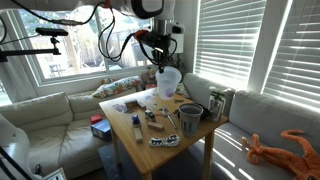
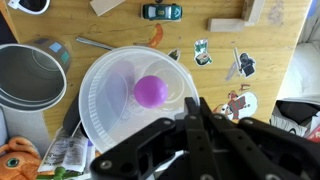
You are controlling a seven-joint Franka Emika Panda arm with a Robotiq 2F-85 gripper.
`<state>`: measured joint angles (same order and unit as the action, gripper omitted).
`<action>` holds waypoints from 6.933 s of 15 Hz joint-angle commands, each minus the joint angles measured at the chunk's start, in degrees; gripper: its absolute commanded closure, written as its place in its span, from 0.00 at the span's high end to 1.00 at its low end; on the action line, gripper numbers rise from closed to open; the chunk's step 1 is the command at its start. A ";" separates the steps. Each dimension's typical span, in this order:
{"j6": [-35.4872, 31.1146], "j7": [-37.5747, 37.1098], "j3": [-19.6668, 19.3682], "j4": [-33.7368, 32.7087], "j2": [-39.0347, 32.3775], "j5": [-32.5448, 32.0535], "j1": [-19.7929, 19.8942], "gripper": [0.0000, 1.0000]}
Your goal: Pour the contents from the clear cup into the silver cup
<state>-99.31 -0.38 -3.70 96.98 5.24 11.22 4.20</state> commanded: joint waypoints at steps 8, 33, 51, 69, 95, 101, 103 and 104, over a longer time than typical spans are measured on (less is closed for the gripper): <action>-4.41 8.61 -2.15 3.15 1.79 3.45 0.53 0.01; 0.92 45.56 -11.71 9.79 1.01 32.05 5.16 0.01; 11.31 63.17 -16.88 14.66 0.10 42.58 11.75 0.01; 14.21 72.28 -19.41 17.37 -1.89 50.45 15.14 0.01; 22.40 90.01 -20.34 12.35 -8.99 50.87 19.30 0.01; 23.51 95.19 -20.28 12.20 -10.78 53.34 20.21 0.01; 24.05 96.46 -20.31 12.50 -11.39 54.13 20.58 0.01; 24.43 97.34 -20.32 12.63 -11.68 54.52 20.79 0.01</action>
<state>-77.78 94.26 -23.96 110.52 -4.71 63.23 23.71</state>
